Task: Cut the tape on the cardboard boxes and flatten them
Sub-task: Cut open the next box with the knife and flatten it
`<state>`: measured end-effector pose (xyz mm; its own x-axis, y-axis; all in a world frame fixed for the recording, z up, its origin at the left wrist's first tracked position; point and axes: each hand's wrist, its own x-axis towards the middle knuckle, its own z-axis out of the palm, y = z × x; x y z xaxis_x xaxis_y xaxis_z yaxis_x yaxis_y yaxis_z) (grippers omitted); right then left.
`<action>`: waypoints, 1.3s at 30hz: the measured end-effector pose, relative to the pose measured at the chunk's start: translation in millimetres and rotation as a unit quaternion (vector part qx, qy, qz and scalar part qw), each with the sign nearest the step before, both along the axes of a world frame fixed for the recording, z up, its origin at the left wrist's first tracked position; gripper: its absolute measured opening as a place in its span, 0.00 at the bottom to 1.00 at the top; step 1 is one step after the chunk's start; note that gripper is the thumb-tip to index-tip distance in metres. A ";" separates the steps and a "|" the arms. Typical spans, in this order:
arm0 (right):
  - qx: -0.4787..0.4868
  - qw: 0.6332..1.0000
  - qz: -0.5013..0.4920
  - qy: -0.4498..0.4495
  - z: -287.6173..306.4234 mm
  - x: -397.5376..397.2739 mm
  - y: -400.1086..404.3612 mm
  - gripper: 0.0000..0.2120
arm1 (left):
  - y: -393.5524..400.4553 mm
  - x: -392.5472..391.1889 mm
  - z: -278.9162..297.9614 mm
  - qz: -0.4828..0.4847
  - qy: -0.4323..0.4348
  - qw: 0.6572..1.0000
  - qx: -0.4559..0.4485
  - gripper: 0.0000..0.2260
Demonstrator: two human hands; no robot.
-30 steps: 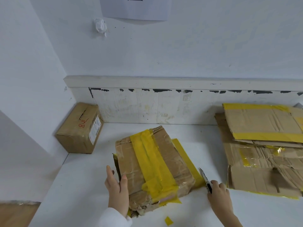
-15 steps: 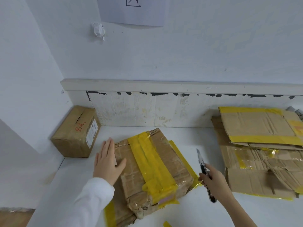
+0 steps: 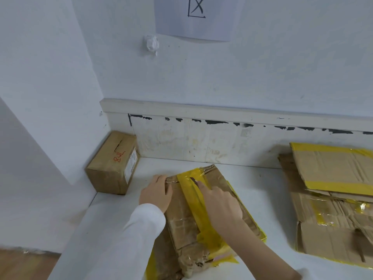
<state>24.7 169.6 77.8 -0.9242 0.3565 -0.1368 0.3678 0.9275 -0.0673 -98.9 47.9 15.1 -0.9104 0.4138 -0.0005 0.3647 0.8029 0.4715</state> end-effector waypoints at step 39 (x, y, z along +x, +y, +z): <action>0.008 0.983 0.075 -0.169 30.3 79.3 -19.9 0.20 | 31.5 -18.3 2.2 0.019 -0.050 0.994 0.092 0.10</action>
